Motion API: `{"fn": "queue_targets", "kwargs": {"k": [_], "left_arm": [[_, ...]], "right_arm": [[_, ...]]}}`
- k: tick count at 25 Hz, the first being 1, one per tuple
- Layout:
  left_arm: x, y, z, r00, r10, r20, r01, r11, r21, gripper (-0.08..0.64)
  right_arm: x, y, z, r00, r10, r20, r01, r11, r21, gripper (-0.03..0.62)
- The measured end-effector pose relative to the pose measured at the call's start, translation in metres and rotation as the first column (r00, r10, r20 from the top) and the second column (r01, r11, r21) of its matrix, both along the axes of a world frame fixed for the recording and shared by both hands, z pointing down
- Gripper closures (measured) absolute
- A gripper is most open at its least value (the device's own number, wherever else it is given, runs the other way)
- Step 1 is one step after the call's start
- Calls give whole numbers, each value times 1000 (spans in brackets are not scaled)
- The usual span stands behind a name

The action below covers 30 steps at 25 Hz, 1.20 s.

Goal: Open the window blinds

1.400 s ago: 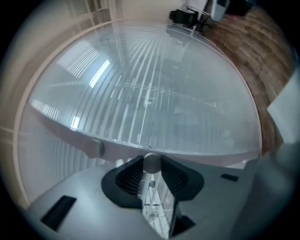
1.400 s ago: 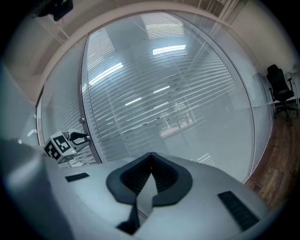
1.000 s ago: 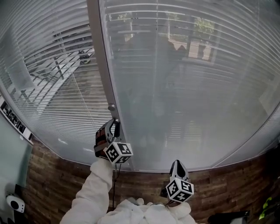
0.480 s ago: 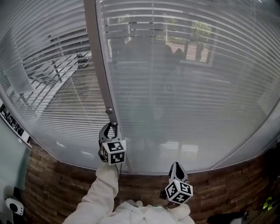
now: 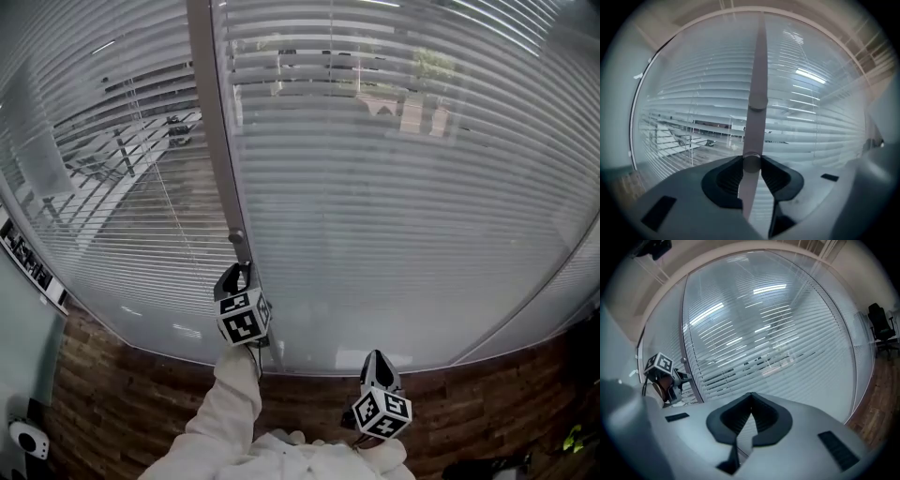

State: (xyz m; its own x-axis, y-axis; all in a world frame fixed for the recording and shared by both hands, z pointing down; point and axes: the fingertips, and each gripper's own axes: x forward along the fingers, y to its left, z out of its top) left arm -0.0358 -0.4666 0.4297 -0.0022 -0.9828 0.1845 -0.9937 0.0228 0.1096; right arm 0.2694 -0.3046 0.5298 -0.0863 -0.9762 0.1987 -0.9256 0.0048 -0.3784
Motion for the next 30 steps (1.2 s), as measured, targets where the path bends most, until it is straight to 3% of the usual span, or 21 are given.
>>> {"fn": "queue_targets", "kwargs": {"k": [4, 11, 17, 24, 30], "left_arm": [[-3, 1, 0, 991, -16, -135, 16, 1000, -2, 437], [-6, 1, -1, 975, -53, -215, 58, 998, 16, 436], [-7, 0, 2, 931, -69, -359, 79, 997, 12, 437], [-4, -2, 7, 893, -67, -445, 87, 996, 23, 437], [-5, -2, 7, 845, -73, -530, 119, 991, 54, 436]], "right_arm": [[1, 4, 3, 1000, 2, 5, -2, 1000, -7, 578], [8, 7, 2, 1000, 13, 4, -13, 1000, -10, 580], [10, 9, 2, 1000, 11, 3, -11, 1000, -10, 578], [15, 10, 3, 1000, 13, 10, -13, 1000, -14, 578], [17, 10, 3, 1000, 15, 13, -15, 1000, -17, 578]]}}
